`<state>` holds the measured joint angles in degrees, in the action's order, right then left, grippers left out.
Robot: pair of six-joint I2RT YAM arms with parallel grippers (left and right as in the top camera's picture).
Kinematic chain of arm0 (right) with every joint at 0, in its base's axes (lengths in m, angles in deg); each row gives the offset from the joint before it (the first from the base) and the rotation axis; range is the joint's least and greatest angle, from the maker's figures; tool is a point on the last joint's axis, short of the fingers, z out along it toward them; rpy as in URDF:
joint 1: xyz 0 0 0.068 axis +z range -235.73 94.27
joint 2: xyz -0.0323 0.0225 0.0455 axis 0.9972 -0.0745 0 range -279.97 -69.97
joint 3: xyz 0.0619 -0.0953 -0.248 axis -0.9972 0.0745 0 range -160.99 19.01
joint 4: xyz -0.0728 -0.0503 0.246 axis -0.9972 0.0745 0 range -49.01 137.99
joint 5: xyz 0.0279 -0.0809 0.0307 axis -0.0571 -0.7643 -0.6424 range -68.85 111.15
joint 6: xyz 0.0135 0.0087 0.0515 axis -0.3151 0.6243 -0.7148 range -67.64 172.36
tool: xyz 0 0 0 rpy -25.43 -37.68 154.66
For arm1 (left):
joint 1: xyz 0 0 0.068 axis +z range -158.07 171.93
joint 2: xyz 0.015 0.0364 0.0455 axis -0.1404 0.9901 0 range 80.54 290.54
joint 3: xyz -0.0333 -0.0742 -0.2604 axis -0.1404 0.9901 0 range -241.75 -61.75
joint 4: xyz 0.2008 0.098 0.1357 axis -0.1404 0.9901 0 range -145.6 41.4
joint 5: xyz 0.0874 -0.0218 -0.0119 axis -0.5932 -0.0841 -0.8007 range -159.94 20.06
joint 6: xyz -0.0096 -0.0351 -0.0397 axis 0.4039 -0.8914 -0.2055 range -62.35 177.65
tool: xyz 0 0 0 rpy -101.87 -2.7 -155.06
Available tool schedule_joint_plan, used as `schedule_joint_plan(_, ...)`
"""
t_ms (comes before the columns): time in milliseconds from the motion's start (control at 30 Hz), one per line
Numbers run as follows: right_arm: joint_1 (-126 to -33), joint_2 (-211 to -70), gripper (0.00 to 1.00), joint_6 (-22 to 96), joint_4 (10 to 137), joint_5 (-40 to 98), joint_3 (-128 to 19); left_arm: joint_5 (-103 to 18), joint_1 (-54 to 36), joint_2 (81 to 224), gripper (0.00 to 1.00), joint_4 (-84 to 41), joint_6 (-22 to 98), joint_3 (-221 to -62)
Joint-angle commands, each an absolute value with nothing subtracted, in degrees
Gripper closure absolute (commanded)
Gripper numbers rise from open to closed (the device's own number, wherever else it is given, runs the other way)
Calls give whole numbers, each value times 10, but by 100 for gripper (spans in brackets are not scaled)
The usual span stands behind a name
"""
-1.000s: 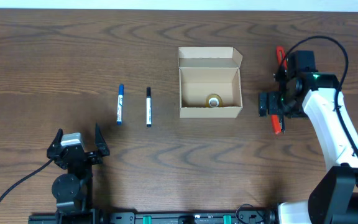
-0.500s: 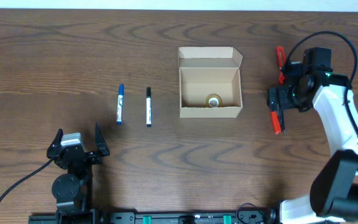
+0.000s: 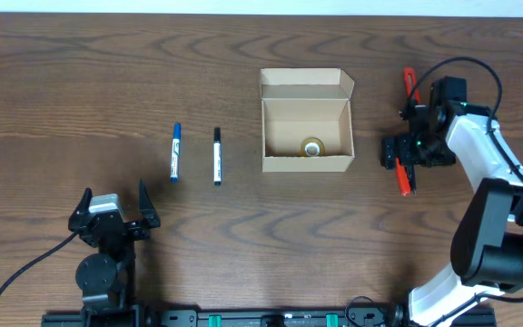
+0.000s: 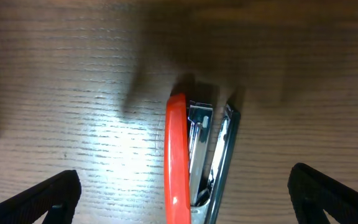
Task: Pack container
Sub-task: 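Lower the right gripper and grasp the red stapler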
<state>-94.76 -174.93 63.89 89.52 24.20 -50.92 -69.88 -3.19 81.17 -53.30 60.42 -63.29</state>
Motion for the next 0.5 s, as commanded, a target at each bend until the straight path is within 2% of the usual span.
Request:
schedule_joint_plan(0,-950,-1756,1,622,893,242,-507,-701,-28,808,5,-512,598,-620)
schedule_joint_plan(467,-951,-1761,1,622,865,242,-483,-701,-28,808,5,-512,598,-620)
